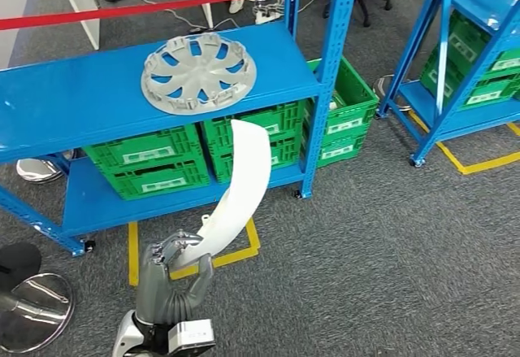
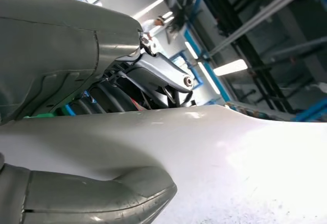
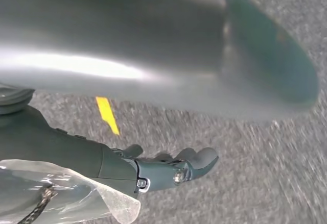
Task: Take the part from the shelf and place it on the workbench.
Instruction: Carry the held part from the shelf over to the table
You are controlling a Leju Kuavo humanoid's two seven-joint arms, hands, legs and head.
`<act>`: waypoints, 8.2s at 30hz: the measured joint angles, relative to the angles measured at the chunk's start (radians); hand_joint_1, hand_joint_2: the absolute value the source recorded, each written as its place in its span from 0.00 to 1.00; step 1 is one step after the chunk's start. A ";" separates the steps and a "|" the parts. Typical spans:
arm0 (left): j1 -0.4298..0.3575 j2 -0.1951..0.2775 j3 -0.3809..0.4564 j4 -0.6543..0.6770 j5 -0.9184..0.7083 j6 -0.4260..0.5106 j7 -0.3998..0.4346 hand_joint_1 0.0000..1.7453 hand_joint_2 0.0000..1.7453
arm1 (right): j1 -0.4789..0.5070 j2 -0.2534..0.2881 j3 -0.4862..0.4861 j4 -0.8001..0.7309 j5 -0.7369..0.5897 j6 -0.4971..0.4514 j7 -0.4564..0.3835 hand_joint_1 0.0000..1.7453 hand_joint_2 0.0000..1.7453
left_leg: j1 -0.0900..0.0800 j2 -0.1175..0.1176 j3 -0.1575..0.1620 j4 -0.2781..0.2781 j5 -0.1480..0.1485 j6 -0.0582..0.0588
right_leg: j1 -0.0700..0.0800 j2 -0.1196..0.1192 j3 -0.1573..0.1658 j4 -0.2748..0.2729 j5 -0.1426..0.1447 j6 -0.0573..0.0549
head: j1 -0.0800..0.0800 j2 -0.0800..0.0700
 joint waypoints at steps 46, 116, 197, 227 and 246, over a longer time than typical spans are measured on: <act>-0.010 -0.018 0.014 0.022 0.122 -0.189 -0.017 1.00 1.00 | 0.003 0.000 -0.058 0.000 0.073 0.021 0.008 0.00 0.00 | -0.002 -0.183 0.180 -0.057 -0.126 0.021 | 0.023 0.139 -0.149 0.004 0.152 -0.028 | -0.008 0.000; -0.053 -0.029 0.130 0.104 0.279 -0.454 -0.045 1.00 1.00 | 0.011 0.004 -0.176 0.002 0.153 0.005 0.042 0.00 0.00 | 0.010 -0.093 0.086 -0.027 -0.072 0.028 | 0.015 0.060 -0.267 0.303 -0.027 -0.009 | 0.020 0.000; -0.081 -0.042 0.162 0.213 0.214 -0.439 0.012 1.00 1.00 | 0.007 -0.001 -0.230 0.002 0.281 0.065 0.008 0.00 0.00 | 0.009 -0.139 -0.003 0.110 -0.085 0.004 | 0.028 0.135 -0.097 0.029 0.068 -0.063 | 0.001 0.000; -0.129 -0.068 0.185 0.256 0.170 -0.443 0.034 1.00 1.00 | 0.003 -0.009 -0.235 0.002 0.323 0.077 0.007 0.00 0.00 | 0.009 -0.130 -0.046 0.176 -0.093 -0.005 | 0.022 0.127 -0.065 0.034 0.033 -0.062 | -0.008 0.000; -0.147 -0.078 0.160 0.255 0.122 -0.434 0.036 1.00 1.00 | 0.000 -0.013 -0.249 0.003 0.350 0.082 0.005 0.00 0.00 | -0.001 -0.036 0.150 -0.021 -0.149 0.006 | 0.033 -0.010 -0.163 0.051 0.086 -0.030 | -0.002 0.000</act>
